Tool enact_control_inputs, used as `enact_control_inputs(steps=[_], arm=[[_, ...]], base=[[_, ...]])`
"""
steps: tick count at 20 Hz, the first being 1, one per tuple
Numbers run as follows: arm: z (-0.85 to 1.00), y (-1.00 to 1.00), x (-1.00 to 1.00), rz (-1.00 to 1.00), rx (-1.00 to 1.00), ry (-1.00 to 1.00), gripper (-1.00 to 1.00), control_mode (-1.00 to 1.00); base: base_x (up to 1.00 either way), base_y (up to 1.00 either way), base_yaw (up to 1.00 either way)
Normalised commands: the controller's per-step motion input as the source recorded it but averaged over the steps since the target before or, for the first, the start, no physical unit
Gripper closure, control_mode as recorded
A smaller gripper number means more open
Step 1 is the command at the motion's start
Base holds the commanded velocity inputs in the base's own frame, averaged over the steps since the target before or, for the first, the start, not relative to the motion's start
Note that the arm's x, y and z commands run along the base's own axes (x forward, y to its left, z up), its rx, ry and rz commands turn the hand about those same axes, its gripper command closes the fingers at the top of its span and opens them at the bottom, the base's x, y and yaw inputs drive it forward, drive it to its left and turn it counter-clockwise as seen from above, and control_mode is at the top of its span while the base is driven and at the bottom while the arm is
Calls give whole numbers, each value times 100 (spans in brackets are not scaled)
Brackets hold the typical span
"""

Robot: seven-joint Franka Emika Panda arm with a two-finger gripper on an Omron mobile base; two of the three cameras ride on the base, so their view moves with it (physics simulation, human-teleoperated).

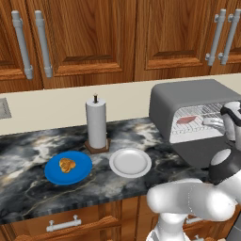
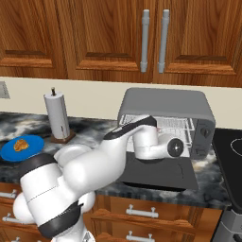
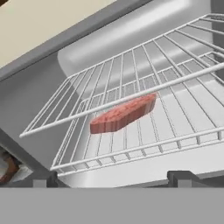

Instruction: Open the toaster oven door. Place the bread on the top rack in the toaster oven and place the steak on the bottom rack.

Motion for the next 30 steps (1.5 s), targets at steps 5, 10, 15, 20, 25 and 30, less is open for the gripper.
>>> enact_control_inputs(steps=[5, 10, 15, 20, 25, 30], arm=[[21, -12, 0, -4, 21, 5, -100, -100], [16, -11, 1, -1, 25, 1, -100, -100], [9, -2, 5, 0, 21, -1, -100, -100], [0, 0, 17, -3, 5, -2, -100, -100], [-6, 0, 21, -7, 0, -3, -100, -100], [-19, 0, 17, -5, 0, -7, -100, -100]], base=[[0, 0, 0], [0, 0, 0], [0, 0, 0], [0, 0, 0], [0, 0, 0], [0, 0, 0]])
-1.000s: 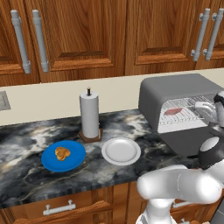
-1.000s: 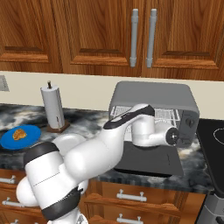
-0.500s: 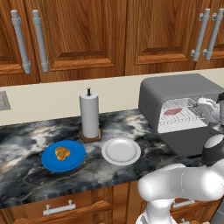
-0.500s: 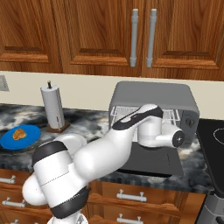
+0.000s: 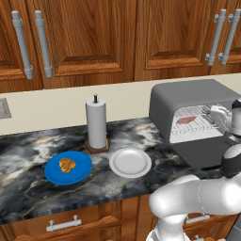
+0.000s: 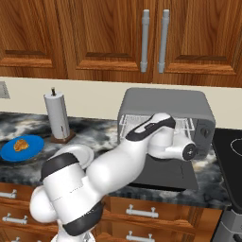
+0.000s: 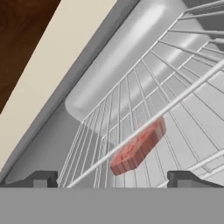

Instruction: Open the toaster oven door. Place the bread on the top rack in the toaster oven and place the steak on the bottom rack.

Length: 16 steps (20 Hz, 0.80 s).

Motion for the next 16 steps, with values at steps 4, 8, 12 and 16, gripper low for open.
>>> enact_control_inputs(steps=[4, 8, 12, 16], arm=[[-18, 0, 9, 0, 0, -8, -100, -100], [-7, -1, 23, 0, 0, 0, -100, -100], [0, -2, 28, 0, 0, 0, -100, -100], [-2, -2, 27, 0, 0, 0, -100, -100]], base=[[0, 0, 0], [0, 0, 0], [0, 0, 0], [0, 0, 0]])
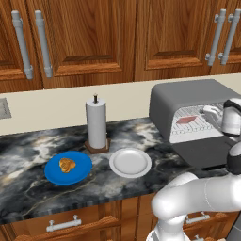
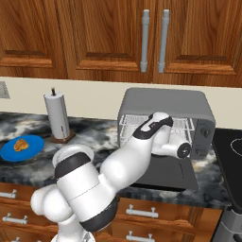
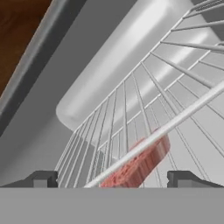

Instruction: Open the toaster oven door. Place the bread on the top rack in the toaster oven and place the steak on the bottom rack.

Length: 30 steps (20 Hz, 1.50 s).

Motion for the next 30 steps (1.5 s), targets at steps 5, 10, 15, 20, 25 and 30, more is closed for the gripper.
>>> enact_control_inputs(steps=[5, 10, 15, 20, 25, 30], arm=[[-15, -3, 21, 0, 0, 0, -100, -100], [-7, -7, 23, -1, 0, 0, -100, -100], [-10, -12, 14, -1, 0, 0, -100, -100], [-11, -11, 15, -2, 0, 0, -100, -100], [-8, -6, 13, -3, 0, 0, -100, -100], [-17, -1, 0, -1, 0, 0, 100, -100]], base=[[0, 0, 0], [0, 0, 0], [0, 0, 0], [0, 0, 0], [0, 0, 0], [0, 0, 0]])
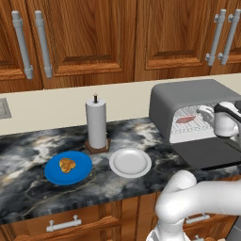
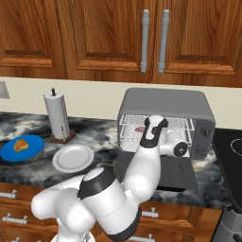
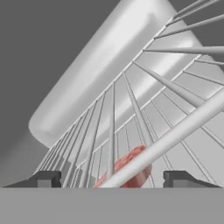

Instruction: Open the toaster oven door. Place the bread on the top rack in the toaster oven and place the steak on the bottom rack.

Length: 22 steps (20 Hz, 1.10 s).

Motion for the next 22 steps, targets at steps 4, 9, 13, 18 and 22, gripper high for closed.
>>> enact_control_inputs(steps=[4, 9, 13, 18, 22], arm=[[-13, -1, 0, 0, 0, 1, 100, -100], [-14, -1, -4, 0, 0, 6, 100, -100], [-19, 0, -17, 0, 0, 6, 100, -100], [-24, 0, -23, 0, 0, 4, 100, -100], [-33, 0, -32, 0, -5, 11, 100, -100]], base=[[0, 0, 0], [0, 0, 0], [0, 0, 0], [0, 0, 0], [0, 0, 0]])
